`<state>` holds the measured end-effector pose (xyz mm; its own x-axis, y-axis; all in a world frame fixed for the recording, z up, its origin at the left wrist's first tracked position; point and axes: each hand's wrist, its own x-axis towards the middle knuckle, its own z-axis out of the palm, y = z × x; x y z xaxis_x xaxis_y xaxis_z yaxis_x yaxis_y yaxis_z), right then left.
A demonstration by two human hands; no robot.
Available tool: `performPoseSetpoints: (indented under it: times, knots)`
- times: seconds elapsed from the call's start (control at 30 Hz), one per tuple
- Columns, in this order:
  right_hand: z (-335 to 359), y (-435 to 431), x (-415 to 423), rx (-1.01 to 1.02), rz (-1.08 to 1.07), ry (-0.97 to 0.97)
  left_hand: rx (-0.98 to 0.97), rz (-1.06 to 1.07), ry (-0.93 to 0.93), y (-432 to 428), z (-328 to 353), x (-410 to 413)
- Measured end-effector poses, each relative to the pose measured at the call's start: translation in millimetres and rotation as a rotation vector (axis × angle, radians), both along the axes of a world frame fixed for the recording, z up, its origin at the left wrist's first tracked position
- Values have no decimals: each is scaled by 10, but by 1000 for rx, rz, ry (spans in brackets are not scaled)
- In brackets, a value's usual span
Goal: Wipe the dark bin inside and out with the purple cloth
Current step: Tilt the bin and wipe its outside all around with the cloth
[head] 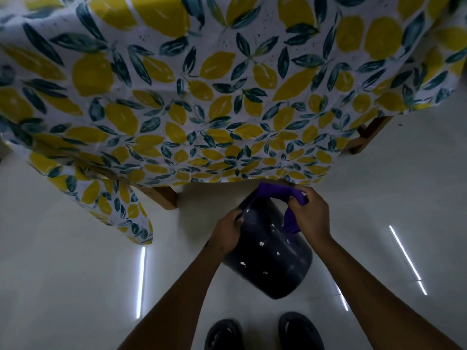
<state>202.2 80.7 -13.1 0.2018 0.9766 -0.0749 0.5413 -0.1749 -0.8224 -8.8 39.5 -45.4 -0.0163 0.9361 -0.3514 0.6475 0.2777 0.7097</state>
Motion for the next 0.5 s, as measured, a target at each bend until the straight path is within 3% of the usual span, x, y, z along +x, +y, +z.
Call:
performPoseSetpoints:
  times: [0.2, 0.4, 0.5]
  knots:
    - [-166, -57, 26, -23, 69, -194, -22, 87, -37, -23, -28, 38]
    - [-577, -526, -196, -172, 363, -475, -18, 159, -36, -77, -76, 29]
    - [-791, -645, -221, -199, 515, -504, -30, 153, -4, -106, -152, -37]
